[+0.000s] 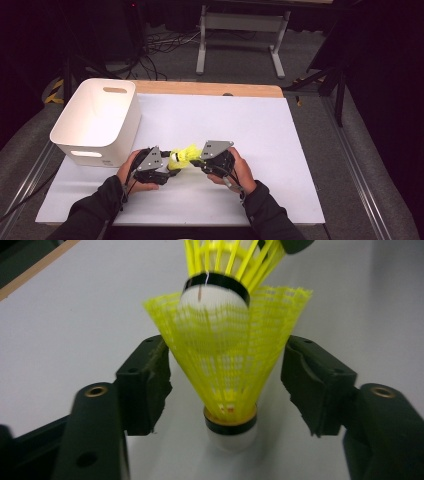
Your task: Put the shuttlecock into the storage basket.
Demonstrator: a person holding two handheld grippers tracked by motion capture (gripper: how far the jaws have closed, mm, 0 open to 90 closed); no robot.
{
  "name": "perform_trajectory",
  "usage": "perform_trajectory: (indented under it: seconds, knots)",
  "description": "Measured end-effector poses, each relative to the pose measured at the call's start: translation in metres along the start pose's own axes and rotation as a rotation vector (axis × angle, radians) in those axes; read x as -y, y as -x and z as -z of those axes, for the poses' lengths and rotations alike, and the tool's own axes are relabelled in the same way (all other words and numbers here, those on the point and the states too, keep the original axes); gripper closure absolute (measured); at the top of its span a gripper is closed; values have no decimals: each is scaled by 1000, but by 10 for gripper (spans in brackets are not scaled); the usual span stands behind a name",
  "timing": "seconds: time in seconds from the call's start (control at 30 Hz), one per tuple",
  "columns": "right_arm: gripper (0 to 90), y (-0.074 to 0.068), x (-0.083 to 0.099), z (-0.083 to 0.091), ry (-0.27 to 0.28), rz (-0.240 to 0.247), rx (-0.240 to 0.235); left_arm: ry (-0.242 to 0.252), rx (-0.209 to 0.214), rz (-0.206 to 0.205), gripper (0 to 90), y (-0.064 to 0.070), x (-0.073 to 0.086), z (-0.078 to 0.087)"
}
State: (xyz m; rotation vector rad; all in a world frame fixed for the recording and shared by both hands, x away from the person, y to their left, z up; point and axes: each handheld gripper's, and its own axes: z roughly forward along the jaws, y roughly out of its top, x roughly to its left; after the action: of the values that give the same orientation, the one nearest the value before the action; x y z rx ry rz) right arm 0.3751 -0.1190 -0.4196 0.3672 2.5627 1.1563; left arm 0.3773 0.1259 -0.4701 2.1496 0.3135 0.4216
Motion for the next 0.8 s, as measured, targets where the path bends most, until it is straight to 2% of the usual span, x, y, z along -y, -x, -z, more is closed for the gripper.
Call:
perform_trajectory:
  seconds: [0.03, 0.2, 0.3, 0.33, 0.37, 0.4, 0.5, 0.6, 0.63, 0.67, 0.73, 0.8]
  knots:
    - [879, 0, 0, -1, -6, 0, -4, -7, -6, -8, 429, 0, -1, -2]
    - [879, -1, 0, -4, -23, 4, 1, -10, -2, 2, 477, -2, -2, -6]
    - [879, -1, 1, -6, -54, 17, -5, -31, -4, -9, 444, 0, -2, -9]
    - [879, -1, 1, -7, -66, 15, -1, -37, 7, -6, 425, -1, -2, -10]
    - [879, -1, 1, -7, -74, 17, -6, -49, 21, 5, 423, -1, -1, -12]
    - [879, -2, 1, -8, -82, 16, -14, -78, 22, -3, 419, -2, 0, -13]
    - [878, -5, 1, -12, -106, 33, -35, -137, 29, 7, 400, -3, 3, -21]
    - [876, -8, 0, -18, -136, 55, -52, -145, 50, 3, 432, -2, 2, -21]
    - [874, -9, -1, -20, -148, 68, -59, -137, 52, -15, 462, -2, 2, -21]
    - [873, -10, -2, -21, -157, 77, -65, -135, 55, -14, 460, -2, 2, -22]
    - [872, -12, -6, -23, -166, 89, -58, -140, 62, -16, 496, 0, 1, -22]
    - [869, -13, -10, -23, -187, 111, -45, -129, 50, -33, 509, -1, 0, -22]
